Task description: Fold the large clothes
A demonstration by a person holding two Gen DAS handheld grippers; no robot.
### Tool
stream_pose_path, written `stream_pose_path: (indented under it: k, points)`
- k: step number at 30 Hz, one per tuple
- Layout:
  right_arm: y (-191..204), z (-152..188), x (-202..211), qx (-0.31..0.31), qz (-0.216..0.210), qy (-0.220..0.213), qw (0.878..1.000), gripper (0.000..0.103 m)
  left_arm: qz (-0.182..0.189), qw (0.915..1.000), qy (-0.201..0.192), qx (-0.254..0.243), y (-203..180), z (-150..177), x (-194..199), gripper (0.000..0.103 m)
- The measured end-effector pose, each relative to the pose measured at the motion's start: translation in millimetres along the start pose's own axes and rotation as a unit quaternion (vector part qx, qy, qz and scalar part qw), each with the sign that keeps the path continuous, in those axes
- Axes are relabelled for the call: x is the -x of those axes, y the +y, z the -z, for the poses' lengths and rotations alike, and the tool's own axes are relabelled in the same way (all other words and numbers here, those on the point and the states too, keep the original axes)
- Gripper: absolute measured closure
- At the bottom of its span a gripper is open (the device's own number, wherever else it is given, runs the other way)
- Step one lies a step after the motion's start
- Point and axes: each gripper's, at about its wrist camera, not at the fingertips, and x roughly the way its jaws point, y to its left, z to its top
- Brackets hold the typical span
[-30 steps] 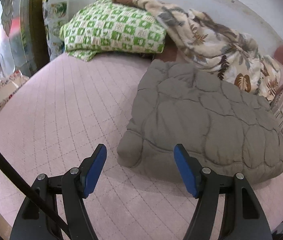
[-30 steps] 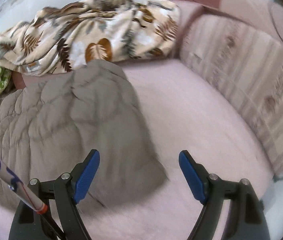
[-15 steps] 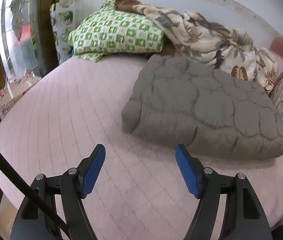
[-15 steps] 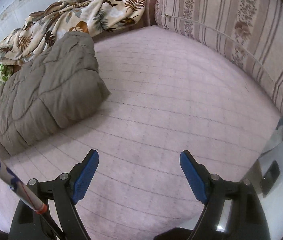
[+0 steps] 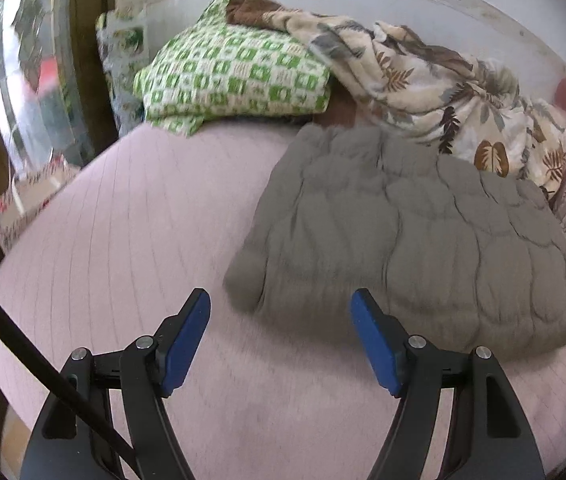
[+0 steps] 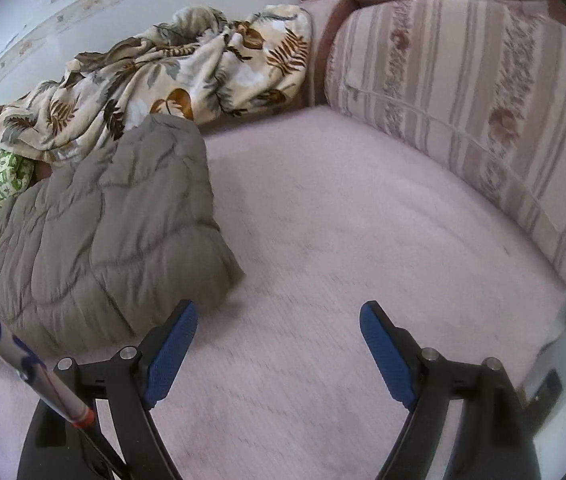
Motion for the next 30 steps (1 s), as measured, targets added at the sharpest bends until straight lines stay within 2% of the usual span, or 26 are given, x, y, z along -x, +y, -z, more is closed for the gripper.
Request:
stream_pose_path:
  k: [2,4,8,9,13,15,16,18,20,22,26,30]
  points:
    - [11,-7,-16,0.005,0.006,-0.002,1.0,0.016,-0.008,0.9999,-0.003,-0.008,-5,-11,-16,0.03]
    - [18,-13,-32,0.01,0.011,0.003,1.0,0.016,-0.022,0.9996,0.015,-0.013,-8,-18,-39,0.03]
    - [27,-15,-58,0.031,0.017,0.017,0.999,0.014,-0.038,0.998,0.049,-0.014,-5,-15,-79,0.029]
    - [27,-16,-63,0.032,0.017,0.022,0.999,0.012,-0.041,0.9977,0.051,-0.016,-5,-13,-85,0.026]
    - [11,-18,-85,-0.013,-0.013,0.061,0.998,0.004,-0.047,0.9976,0.046,-0.024,-7,-15,-85,0.025]
    - [-3,-19,-87,-0.056,-0.038,0.074,0.995,0.003,-0.024,0.9993,0.029,-0.005,1,-18,-73,0.025]
    - [-7,-19,-82,-0.066,-0.037,0.065,0.995,0.003,-0.017,0.9995,0.028,0.005,5,-19,-71,0.025]
    - [-7,-22,-63,-0.06,-0.009,0.02,0.998,0.004,-0.005,0.999,0.032,0.031,16,-20,-68,0.025]
    - [0,-22,-48,-0.039,0.013,-0.015,0.999,0.004,-0.012,0.9979,0.043,0.047,26,-20,-72,0.025]
    - [9,-21,-43,-0.019,0.02,-0.03,0.999,0.004,-0.024,0.9969,0.056,0.051,30,-18,-81,0.024]
    - [33,-17,-61,0.025,0.035,-0.004,0.999,0.004,-0.025,0.9954,0.082,0.042,27,-15,-98,0.021]
    - [33,-17,-66,0.015,0.034,0.005,0.999,0.004,-0.022,0.9979,0.049,0.036,24,-18,-81,0.021]
